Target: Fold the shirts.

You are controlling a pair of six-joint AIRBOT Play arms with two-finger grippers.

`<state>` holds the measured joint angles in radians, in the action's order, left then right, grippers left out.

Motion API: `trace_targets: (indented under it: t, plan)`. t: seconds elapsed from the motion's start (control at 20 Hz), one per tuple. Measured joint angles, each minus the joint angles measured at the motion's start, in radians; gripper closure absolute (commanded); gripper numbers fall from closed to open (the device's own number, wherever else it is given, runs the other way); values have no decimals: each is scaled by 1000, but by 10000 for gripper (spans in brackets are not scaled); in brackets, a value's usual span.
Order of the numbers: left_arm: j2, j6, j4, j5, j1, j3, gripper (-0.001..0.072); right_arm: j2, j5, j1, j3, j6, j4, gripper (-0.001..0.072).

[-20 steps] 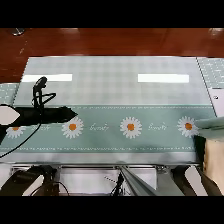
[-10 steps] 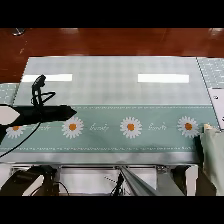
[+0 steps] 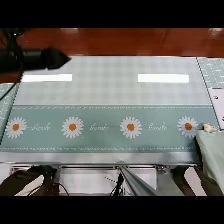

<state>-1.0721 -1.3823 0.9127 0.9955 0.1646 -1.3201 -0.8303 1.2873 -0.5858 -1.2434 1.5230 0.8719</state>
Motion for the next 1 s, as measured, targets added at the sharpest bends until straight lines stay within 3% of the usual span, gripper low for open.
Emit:
trace_targets:
  t: [0.15,0.35,0.6,1.0]
  plan:
    - [-97,-35,94,83,74,-118,689,-116,-106,414,0,-5,164,690]
    - [-139,-159,318,132,121,12,688,-327,-132,777,0,159,567,690]
    - [-150,-222,427,102,133,227,688,-512,-102,901,0,304,782,690]
    - [-155,-241,463,74,134,246,688,-561,-92,929,0,355,845,690]
